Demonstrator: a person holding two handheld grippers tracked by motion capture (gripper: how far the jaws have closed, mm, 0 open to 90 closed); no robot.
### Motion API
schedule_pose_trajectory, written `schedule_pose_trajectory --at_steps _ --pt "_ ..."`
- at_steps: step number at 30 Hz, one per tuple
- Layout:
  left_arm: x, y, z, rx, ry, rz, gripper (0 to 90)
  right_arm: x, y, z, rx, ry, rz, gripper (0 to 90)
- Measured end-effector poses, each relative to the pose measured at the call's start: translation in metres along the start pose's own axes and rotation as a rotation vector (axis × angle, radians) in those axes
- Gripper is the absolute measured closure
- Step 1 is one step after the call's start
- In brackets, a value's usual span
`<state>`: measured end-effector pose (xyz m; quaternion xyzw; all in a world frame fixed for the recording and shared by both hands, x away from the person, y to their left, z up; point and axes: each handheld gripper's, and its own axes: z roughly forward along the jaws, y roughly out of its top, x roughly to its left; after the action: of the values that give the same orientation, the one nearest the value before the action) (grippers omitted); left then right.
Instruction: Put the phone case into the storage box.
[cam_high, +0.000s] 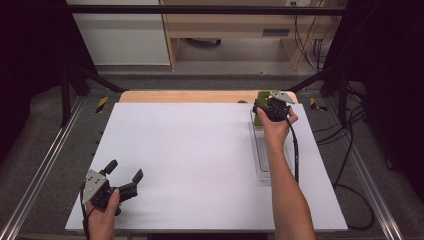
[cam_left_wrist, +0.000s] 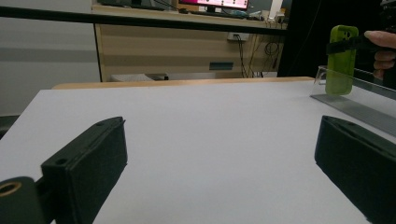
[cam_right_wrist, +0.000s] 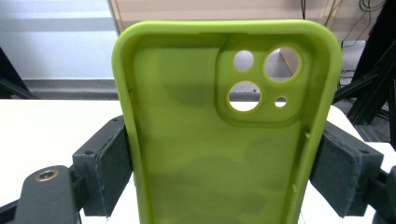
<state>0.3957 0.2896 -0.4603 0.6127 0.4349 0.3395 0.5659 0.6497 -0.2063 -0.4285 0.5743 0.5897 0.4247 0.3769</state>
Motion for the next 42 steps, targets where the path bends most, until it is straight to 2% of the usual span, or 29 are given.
schedule_pose_trajectory --at_steps 3,8,19,42 --pt "0.001 0.001 -0.001 -0.003 0.006 0.008 2.0 0.002 -0.001 0.000 -0.009 -0.005 -0.019 16.6" --pt "0.005 0.000 -0.001 -0.005 0.009 -0.013 2.0 0.002 -0.003 0.002 -0.016 -0.011 -0.025 16.6" --pt "0.005 0.000 -0.001 -0.006 0.004 -0.019 2.0 0.000 -0.006 0.004 -0.026 -0.022 -0.006 16.5" --pt "0.003 0.000 0.001 0.000 -0.004 -0.009 2.0 0.005 -0.011 0.009 -0.038 0.001 -0.011 16.3"
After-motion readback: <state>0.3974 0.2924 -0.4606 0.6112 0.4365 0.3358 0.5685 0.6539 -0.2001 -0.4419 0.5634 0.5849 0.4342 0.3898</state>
